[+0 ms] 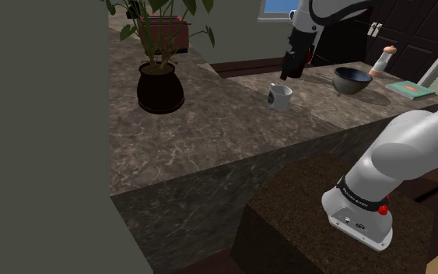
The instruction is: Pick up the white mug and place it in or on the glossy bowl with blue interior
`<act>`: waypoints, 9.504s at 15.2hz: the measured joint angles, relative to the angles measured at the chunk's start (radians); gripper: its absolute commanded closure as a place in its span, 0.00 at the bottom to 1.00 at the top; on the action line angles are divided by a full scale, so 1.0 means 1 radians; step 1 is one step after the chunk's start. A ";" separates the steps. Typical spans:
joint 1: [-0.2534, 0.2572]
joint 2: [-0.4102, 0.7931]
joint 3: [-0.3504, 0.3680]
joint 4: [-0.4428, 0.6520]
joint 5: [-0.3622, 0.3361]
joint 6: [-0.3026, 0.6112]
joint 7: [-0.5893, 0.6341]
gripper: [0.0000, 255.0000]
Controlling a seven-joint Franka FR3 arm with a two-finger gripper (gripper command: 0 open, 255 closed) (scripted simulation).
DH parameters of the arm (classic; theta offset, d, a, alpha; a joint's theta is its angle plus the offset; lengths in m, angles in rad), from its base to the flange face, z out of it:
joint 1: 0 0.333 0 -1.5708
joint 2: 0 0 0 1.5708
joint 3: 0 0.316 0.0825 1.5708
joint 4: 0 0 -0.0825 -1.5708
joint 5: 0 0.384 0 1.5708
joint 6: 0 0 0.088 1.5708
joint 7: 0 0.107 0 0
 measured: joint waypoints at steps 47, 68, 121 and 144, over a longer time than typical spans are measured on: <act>-0.018 0.325 -0.118 0.079 0.028 0.218 -0.136 1.00; -0.014 0.241 -0.099 0.284 0.030 -0.070 -0.140 1.00; -0.559 1.040 -0.561 1.071 0.488 -0.164 -1.206 1.00; -0.560 1.024 -0.568 1.105 0.478 -0.208 -1.200 0.00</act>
